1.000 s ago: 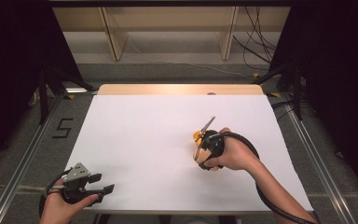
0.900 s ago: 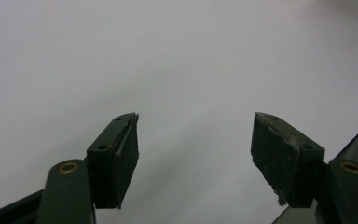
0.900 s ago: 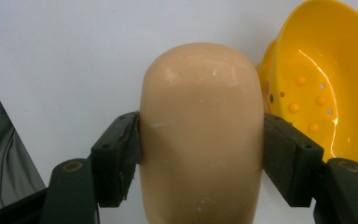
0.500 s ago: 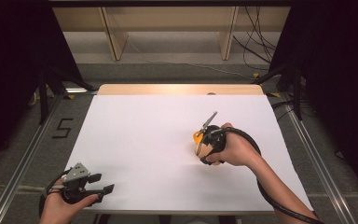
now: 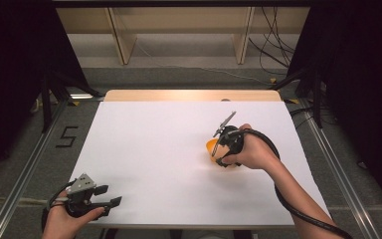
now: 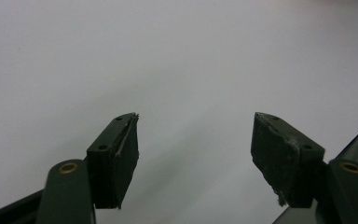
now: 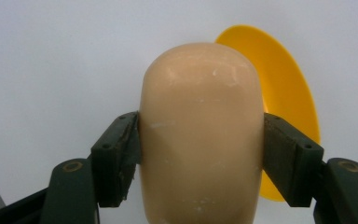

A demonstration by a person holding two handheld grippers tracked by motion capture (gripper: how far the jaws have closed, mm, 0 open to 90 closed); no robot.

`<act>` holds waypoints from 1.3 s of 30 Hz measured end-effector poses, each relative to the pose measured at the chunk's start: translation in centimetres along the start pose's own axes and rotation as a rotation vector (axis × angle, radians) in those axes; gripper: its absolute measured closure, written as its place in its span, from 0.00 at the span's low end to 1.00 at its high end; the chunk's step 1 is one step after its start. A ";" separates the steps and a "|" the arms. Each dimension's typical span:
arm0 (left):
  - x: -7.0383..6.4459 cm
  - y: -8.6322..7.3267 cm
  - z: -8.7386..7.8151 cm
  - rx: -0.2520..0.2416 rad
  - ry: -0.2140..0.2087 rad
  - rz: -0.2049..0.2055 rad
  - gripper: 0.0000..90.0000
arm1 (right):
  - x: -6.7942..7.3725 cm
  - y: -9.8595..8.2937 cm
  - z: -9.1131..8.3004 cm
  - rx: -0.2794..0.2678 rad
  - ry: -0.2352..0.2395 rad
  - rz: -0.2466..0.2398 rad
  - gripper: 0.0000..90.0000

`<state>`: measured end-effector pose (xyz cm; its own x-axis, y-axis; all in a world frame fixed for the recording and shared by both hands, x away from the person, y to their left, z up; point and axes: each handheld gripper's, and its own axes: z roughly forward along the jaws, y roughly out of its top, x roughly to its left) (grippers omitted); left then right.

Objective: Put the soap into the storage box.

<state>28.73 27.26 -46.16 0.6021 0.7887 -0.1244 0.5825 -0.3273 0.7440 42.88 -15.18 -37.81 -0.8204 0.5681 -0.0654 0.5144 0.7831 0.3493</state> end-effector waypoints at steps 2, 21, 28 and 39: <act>0.0 0.0 0.0 -0.002 0.000 -0.002 0.35 | -0.2 0.0 0.0 -0.004 0.000 -0.009 0.38; 0.0 0.0 0.1 0.000 -0.002 -0.004 0.35 | -1.8 0.8 0.6 -0.026 -0.047 0.010 0.38; 0.0 0.0 0.1 -0.001 -0.002 -0.007 0.35 | -2.0 1.0 0.9 -0.029 -0.048 -0.003 0.38; 0.0 0.0 0.0 0.000 -0.002 -0.005 0.35 | -2.4 1.1 1.5 -0.028 -0.050 -0.010 0.38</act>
<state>28.74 27.25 -46.21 0.6003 0.7892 -0.1296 0.5855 -0.3233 0.7434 45.79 -15.32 -38.63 -0.8113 0.5730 -0.1155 0.4989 0.7817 0.3742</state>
